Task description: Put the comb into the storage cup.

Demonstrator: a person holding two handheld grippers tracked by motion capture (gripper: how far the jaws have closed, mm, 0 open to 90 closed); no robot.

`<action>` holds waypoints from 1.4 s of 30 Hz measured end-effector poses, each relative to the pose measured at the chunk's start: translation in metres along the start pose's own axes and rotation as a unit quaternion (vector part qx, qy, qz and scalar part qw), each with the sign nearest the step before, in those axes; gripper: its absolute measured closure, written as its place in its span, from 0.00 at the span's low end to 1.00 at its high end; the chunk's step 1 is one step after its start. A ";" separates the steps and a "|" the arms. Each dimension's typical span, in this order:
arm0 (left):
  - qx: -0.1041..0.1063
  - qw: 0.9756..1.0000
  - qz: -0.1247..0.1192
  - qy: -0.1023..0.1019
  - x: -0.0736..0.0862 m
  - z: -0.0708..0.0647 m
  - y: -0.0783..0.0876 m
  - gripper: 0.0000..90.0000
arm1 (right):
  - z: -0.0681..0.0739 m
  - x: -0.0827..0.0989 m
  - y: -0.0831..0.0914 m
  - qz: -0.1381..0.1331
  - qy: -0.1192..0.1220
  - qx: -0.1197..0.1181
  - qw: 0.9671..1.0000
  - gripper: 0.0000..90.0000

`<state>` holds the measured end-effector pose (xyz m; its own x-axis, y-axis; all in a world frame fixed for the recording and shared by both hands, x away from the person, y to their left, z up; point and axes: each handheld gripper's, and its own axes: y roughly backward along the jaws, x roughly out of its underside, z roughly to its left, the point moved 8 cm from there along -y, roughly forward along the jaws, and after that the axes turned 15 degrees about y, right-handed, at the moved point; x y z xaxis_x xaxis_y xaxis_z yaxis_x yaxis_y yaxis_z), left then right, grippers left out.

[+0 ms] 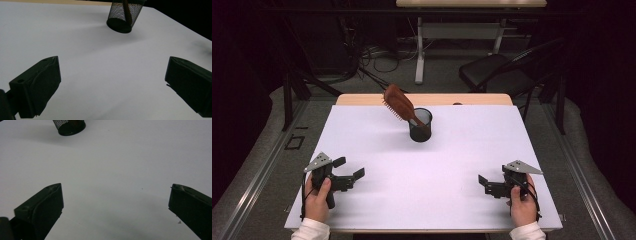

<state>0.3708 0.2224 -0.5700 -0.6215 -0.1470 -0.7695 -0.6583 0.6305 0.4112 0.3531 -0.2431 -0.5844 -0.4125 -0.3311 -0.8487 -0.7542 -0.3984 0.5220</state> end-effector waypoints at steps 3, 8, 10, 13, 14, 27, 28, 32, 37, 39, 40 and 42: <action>0.000 1.000 0.000 -0.001 0.001 0.001 -0.001 0.00 | -0.003 0.001 0.000 -0.002 -0.005 0.005 1.000 0.00; -0.002 1.000 0.002 0.004 0.003 0.003 -0.003 0.00 | -0.005 0.004 -0.002 0.000 -0.012 0.005 1.000 0.00; -0.003 1.000 0.004 0.003 0.004 0.004 -0.003 0.00 | -0.005 0.004 -0.002 -0.001 -0.010 0.007 1.000 0.00; -0.005 1.000 0.005 0.002 0.004 0.005 -0.004 0.00 | -0.006 0.005 -0.003 -0.001 -0.012 0.007 1.000 0.00; -0.005 1.000 0.004 0.003 0.004 0.006 -0.004 0.00 | -0.007 0.005 -0.003 -0.002 -0.013 0.008 1.000 0.00; -0.007 1.000 0.007 0.009 0.006 0.009 -0.005 0.00 | -0.011 0.009 -0.004 0.005 -0.022 0.008 1.000 0.00; -0.008 1.000 0.007 0.009 0.006 0.009 -0.005 0.00 | -0.011 0.009 -0.004 0.005 -0.021 0.008 1.000 0.00; -0.008 1.000 0.009 0.007 0.006 0.009 -0.005 0.00 | -0.011 0.010 -0.005 0.005 -0.024 0.008 1.000 0.00; -0.008 1.000 0.008 0.007 0.006 0.009 -0.005 0.00 | -0.011 0.009 -0.004 0.005 -0.024 0.007 1.000 0.00; -0.008 1.000 0.007 0.008 0.006 0.009 -0.005 0.00 | -0.011 0.009 -0.004 0.006 -0.024 0.007 1.000 0.00; -0.008 1.000 0.007 0.009 0.006 0.009 -0.005 0.00 | -0.011 0.009 -0.004 0.005 -0.024 0.007 1.000 0.00; -0.008 1.000 0.006 0.009 0.006 0.009 -0.005 0.00 | -0.011 0.009 -0.004 0.005 -0.024 0.007 1.000 0.00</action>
<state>0.3743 0.2251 -0.5807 -0.6368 -0.1536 -0.7556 -0.6574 0.6204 0.4278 0.3579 -0.2542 -0.5935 -0.4439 -0.2936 -0.8466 -0.7564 -0.3837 0.5297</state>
